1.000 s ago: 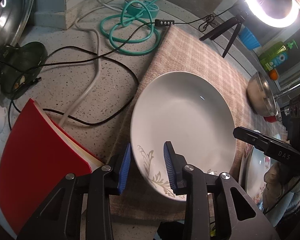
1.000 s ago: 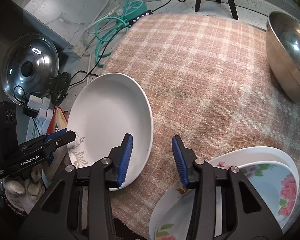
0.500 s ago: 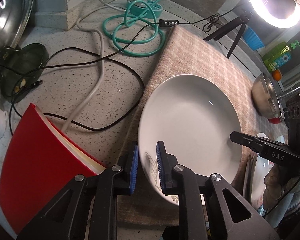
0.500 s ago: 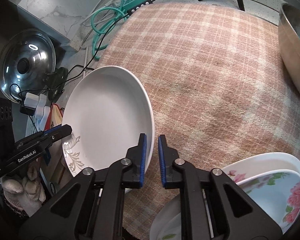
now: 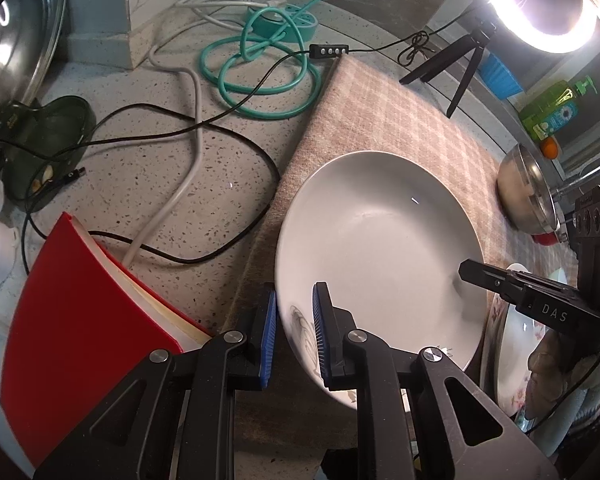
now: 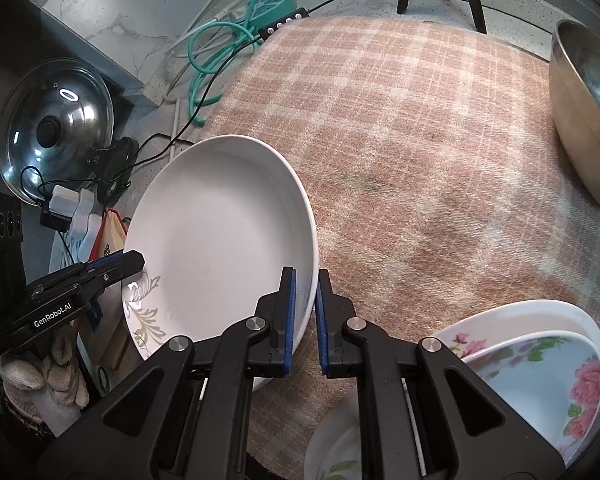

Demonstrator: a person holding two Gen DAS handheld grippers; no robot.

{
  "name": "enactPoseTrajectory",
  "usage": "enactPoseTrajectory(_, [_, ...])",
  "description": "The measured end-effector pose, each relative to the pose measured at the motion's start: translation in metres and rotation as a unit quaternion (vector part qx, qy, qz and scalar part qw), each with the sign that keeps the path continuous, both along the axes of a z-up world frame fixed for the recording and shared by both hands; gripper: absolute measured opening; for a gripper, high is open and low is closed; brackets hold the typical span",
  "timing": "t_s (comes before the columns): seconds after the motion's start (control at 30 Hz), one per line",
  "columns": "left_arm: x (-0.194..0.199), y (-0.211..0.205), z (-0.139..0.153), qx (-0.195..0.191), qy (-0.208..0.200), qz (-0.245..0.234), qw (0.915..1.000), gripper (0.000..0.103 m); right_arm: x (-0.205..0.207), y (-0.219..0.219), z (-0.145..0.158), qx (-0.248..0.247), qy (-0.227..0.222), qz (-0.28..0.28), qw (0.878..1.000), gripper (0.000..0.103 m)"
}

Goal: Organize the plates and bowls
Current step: 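Lift the leaf-pattern plate and carry it over the plate stack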

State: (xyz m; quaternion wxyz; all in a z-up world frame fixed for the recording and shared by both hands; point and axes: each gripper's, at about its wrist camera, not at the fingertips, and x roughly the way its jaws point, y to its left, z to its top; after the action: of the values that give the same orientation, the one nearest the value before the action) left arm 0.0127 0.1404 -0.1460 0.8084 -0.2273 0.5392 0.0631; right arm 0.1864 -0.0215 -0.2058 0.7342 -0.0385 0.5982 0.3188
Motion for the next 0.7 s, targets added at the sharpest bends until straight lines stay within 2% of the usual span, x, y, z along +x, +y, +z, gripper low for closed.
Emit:
enactPoseTrajectory(0.33, [-0.001,-0.016,0.025,0.003,-0.031,-0.014,0.9994,0.016,-0.009,-0.024,0.025,0.018,-0.011,-0.016,1.000,0.009])
enactPoseTrajectory(0.7, [0.007,-0.057,0.048,0.002,-0.057,-0.058,0.9967,0.016,-0.023,-0.073,0.048,0.026,-0.024,-0.050,0.998,0.010])
